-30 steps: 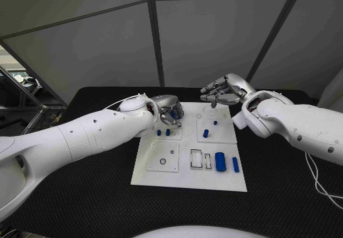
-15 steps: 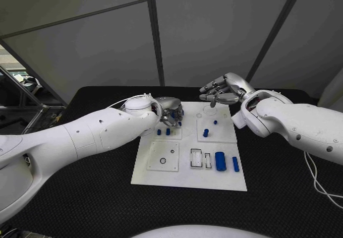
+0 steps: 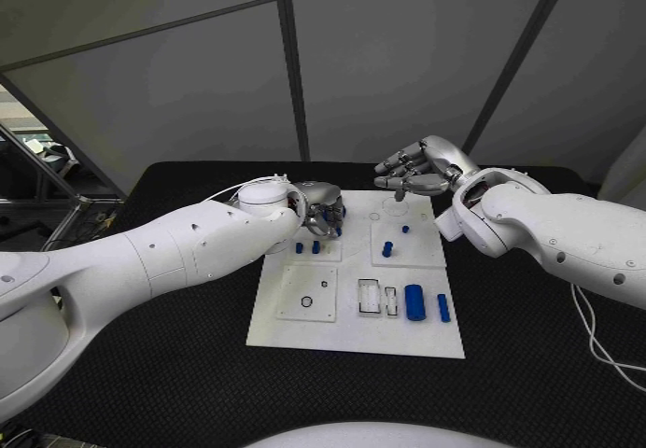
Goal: Assemble the parts on the task board
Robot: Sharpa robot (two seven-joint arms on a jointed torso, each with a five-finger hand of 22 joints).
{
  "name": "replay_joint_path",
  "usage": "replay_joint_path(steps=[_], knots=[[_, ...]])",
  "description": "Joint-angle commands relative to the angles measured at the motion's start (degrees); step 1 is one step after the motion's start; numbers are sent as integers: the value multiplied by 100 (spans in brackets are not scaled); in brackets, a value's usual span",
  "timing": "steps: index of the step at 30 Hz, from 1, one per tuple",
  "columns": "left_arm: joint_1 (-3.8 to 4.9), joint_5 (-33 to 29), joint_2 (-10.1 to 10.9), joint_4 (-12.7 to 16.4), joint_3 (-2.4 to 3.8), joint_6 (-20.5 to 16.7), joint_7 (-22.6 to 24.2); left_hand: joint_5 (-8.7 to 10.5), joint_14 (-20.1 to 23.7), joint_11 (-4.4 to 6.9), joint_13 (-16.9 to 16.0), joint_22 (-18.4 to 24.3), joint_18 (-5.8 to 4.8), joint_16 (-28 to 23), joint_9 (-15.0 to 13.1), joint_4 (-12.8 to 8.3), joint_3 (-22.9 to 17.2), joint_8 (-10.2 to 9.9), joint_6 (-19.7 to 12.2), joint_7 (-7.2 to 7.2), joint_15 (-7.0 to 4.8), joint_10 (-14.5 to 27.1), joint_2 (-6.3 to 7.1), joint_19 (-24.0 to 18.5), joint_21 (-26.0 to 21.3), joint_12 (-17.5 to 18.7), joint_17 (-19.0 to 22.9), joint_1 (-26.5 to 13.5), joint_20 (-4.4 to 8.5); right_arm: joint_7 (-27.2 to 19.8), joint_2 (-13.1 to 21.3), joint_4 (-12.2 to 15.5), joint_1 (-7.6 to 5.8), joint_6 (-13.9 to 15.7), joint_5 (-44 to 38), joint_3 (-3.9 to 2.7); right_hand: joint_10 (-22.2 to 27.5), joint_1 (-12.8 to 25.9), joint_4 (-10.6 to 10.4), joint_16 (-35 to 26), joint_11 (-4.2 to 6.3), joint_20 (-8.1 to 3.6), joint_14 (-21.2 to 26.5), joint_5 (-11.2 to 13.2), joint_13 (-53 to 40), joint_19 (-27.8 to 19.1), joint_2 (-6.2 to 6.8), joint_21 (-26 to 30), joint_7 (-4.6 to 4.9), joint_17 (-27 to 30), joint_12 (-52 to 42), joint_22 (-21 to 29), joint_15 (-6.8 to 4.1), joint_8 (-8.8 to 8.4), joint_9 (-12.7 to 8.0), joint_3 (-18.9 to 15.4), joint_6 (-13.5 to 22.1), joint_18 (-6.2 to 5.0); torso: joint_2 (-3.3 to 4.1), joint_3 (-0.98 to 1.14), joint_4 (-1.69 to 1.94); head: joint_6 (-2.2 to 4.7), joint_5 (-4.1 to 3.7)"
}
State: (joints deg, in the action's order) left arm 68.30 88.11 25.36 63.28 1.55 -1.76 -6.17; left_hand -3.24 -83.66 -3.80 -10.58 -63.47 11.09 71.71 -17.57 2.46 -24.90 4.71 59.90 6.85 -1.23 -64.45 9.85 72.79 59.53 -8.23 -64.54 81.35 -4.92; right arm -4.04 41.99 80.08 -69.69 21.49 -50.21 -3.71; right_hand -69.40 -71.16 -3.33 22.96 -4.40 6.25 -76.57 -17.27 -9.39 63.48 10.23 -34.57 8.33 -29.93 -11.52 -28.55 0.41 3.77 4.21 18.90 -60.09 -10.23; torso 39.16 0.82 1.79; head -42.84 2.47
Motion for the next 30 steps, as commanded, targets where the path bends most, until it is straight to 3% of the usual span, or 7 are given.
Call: replay_joint_path(steps=[1,9,17,22,30], knots=[[1,60,-28,-29,-4,57,50,17,-117,9,15,-44,-395,35,10,5,-33,17,45,-3,-20,-41,-58,61,53,-36,-6,-8,11,-32,-10,12,-11,-31,16,-4,46,-5,-25,-8,2,36,32,-37,10,-15,-19,21,-9,-6,-22,7,2,-3,-1,-6,26,-17,-3,1,0,-5,-7],[-2,60,-42,-47,-6,79,44,25,-136,1,84,-145,-414,51,55,-21,-44,-35,13,14,-20,-55,6,106,162,-16,12,-46,14,-32,-14,9,-11,-34,16,-4,46,-5,-25,-8,2,36,32,-37,10,-15,-19,21,-9,-6,-22,7,2,-3,-1,-6,26,-17,-5,2,5,-9,-19],[-3,60,-37,-23,-7,112,35,32,-148,-19,228,-208,-417,56,282,-66,-40,-127,-444,18,-13,-10,174,95,207,58,65,-121,8,-27,-11,11,-11,-38,16,-4,46,-12,-22,-8,3,35,32,-39,12,-11,-26,26,-10,-10,-27,9,1,-1,0,-1,23,-18,-8,0,5,-6,-19],[-3,60,-41,-6,-8,87,51,32,-151,-24,251,-217,-416,61,313,-70,-41,-124,-477,9,-16,2,183,94,212,71,66,-129,8,-27,-14,8,-11,-41,16,-4,46,-13,-22,-8,4,35,32,-39,13,-11,-27,27,-10,-11,-28,9,1,-1,1,-1,23,-19,-7,0,5,-5,-22],[-3,60,-52,-3,-9,92,65,22,-165,-16,323,-271,-419,92,363,-86,-148,-41,-308,25,-49,-43,75,104,255,73,63,-101,30,-26,-20,4,-11,-46,16,-4,46,-13,-22,-8,4,35,32,-39,13,-11,-27,27,-10,-11,-28,9,1,-1,1,-1,23,-19,-4,1,4,-9,-29]])
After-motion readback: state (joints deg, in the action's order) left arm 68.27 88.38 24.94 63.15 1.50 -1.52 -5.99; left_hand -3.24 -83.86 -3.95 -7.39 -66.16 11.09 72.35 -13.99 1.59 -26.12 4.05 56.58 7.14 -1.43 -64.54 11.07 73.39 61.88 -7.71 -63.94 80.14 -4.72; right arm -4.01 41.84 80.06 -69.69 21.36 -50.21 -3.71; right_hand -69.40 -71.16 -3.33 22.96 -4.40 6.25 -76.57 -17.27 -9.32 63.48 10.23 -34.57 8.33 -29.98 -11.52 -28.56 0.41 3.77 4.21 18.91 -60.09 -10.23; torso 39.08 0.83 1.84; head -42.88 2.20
